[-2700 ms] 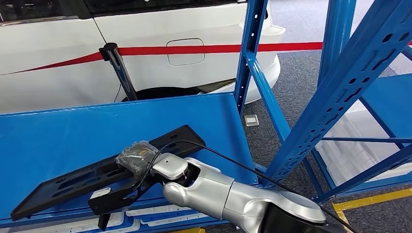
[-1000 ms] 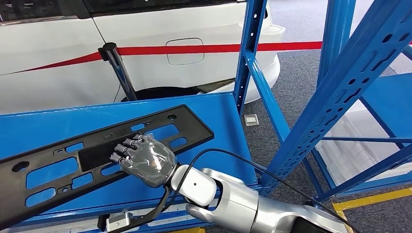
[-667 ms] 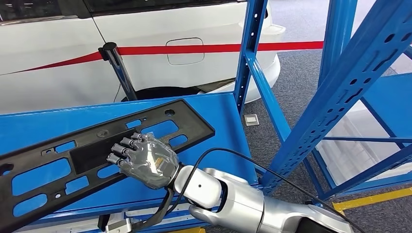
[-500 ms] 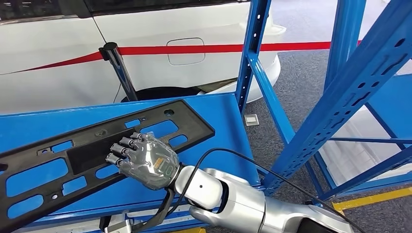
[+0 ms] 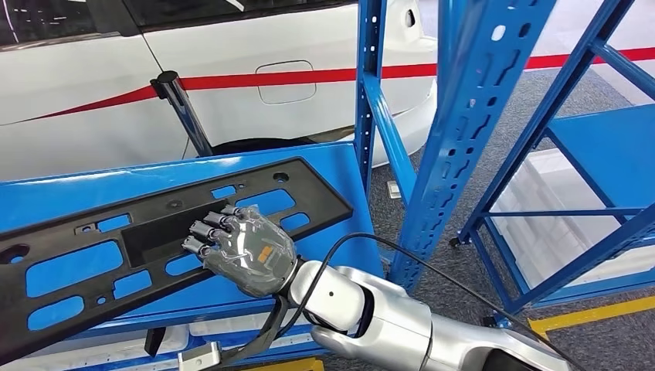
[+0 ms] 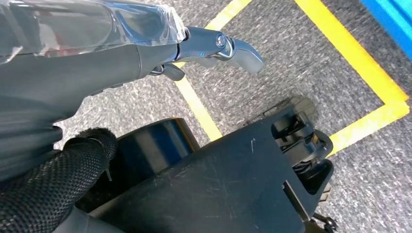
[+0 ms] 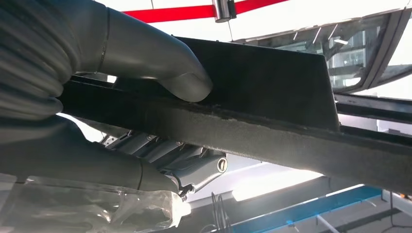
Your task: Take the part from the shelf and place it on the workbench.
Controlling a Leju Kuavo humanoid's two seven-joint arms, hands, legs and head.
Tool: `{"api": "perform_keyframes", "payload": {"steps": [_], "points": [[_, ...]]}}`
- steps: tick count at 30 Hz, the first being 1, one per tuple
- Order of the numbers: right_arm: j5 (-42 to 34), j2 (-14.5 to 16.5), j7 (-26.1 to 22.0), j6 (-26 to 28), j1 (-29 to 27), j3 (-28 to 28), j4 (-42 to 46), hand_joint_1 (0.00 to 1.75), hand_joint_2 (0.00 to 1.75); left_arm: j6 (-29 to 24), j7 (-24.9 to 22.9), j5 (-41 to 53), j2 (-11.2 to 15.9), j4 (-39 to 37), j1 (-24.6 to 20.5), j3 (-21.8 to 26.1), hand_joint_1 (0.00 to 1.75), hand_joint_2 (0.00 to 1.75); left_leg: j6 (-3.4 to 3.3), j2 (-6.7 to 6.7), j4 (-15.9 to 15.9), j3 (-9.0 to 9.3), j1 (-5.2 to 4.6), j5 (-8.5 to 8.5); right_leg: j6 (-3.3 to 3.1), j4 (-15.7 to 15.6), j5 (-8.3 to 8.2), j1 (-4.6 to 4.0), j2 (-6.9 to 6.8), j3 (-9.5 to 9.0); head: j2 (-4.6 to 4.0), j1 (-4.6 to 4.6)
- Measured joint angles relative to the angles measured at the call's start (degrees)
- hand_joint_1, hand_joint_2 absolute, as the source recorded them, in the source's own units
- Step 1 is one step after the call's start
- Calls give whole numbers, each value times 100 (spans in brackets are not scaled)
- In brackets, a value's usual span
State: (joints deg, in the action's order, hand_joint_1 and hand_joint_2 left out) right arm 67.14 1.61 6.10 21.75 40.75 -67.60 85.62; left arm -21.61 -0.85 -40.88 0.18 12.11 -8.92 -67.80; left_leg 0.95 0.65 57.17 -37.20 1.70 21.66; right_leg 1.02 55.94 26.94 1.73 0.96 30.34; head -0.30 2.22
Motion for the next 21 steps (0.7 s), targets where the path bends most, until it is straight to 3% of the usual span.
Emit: {"api": "perform_keyframes", "payload": {"steps": [3, 4, 5, 6, 9, 11, 13, 14, 16, 18, 19, 20, 21], "points": [[-2, 1, -1, 0, -2, 4, 5, 175, 175, 20, 3, -3, -1, 0, -46, 0, 0, 175, 3, -10, 1137, -297, -15, 793, -92, 3, -124, -49, -16, 152, -1, 3], [-5, 0, -1, 0, -4, 3, 6, 175, 175, 29, 3, -3, -1, 0, -57, 0, 0, 175, -9, -9, 1412, -315, -27, 910, -105, 5, -162, -74, -18, 204, -1, 3], [-8, -1, -2, 0, -6, 3, 6, 175, 175, 37, 2, -2, -1, 0, -59, -1, 0, 175, -33, -9, 1481, -239, -41, 910, -114, 7, -200, -100, -18, 254, -1, 3], [-16, -1, -2, 0, -8, 3, 7, 175, 175, 40, -1, 0, -2, 0, -55, -3, 0, 175, -73, -9, 1326, -61, -63, 822, -120, 8, -236, -127, -13, 299, -1, 3], [-43, 0, -2, 2, -10, 6, 27, 175, 175, 41, -15, 5, 15, -5, -32, -12, 0, 175, -279, -12, 112, 738, -171, 552, -114, 8, -331, -174, -6, 392, -1, -2], [-57, 1, -5, 5, -14, 10, 44, 175, 175, 38, -25, 17, 32, -10, -10, -19, 0, 175, -363, 4, -306, 937, -242, 527, -49, -9, -410, -149, -25, 428, -1, 3], [-76, -1, -9, 10, -22, 16, 55, 175, 175, 39, -32, 40, 33, -11, -3, -23, 0, 175, -404, 19, -397, 916, -254, 420, 42, -41, -478, -124, -41, 455, 0, 19], [-86, -4, -9, 14, -25, 20, 61, 175, 175, 41, -33, 51, 30, -10, -8, -25, 0, 175, -434, 14, -457, 908, -237, 348, 76, -9, -430, -129, -42, 488, 0, 21], [-96, -20, -12, 23, -31, 27, 74, 175, 175, 45, -34, 64, 21, -9, -13, -28, 0, 175, -476, -8, -563, 859, -184, 198, 125, 367, -75, -147, -39, 650, -1, 5], [-117, -37, -19, 28, -48, 28, 84, 175, 175, 46, -36, 66, 15, -9, -14, -30, 0, 175, -485, -28, -571, 750, -180, 96, 167, 1113, 406, -132, -43, 893, -1, -9], [-141, -48, -26, 27, -59, 28, 84, 175, 175, 48, -39, 67, 11, -9, -15, -30, 0, 175, -475, -35, -564, 687, -178, 50, 186, 1424, 526, -119, -45, 960, -1, -10], [-176, -59, -40, 24, -68, 28, 85, 175, 175, 49, -42, 71, 5, -9, -18, -31, 0, 175, -467, -42, -551, 619, -176, 6, 202, 1566, 529, -108, -47, 945, -1, -10], [-211, -70, -60, 19, -72, 28, 87, 175, 175, 51, -46, 78, 1, -9, -21, -32, 0, 175, -455, -45, -532, 548, -172, -36, 214, 1496, 425, -100, -50, 826, -1, -10]]}}
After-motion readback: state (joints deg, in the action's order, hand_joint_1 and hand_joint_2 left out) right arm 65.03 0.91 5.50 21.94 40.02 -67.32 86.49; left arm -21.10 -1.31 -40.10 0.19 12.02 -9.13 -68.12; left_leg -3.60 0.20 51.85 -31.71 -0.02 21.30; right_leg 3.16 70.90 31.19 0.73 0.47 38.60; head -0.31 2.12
